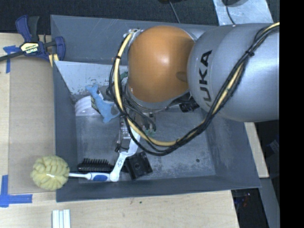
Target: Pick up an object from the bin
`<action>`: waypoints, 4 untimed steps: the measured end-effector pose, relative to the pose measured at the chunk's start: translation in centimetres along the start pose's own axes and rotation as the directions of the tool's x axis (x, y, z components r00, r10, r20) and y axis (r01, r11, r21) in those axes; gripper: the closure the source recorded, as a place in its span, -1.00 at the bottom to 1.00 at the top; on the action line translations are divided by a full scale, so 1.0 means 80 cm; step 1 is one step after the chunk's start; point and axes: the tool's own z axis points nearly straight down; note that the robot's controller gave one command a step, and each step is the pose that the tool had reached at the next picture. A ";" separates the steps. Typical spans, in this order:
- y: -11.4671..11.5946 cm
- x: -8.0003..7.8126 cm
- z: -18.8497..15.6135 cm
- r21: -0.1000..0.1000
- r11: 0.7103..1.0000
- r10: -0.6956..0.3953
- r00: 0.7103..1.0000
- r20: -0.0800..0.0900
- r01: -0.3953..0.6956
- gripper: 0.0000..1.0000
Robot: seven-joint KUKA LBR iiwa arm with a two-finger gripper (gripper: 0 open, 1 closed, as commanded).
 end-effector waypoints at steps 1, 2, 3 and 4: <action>0.046 0.022 0.158 -0.001 0.990 -0.141 0.990 0.003 0.141 -1.00; 0.062 0.033 0.116 -0.001 0.977 -0.214 0.977 0.011 0.214 -1.00; 0.064 0.033 0.183 -0.002 0.990 -0.140 0.990 0.015 0.140 -1.00; 0.069 0.024 0.207 -0.002 0.961 -0.275 0.960 0.056 0.275 -1.00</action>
Offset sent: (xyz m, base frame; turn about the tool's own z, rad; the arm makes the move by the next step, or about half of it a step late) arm -0.0276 0.0520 -0.0878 -0.2224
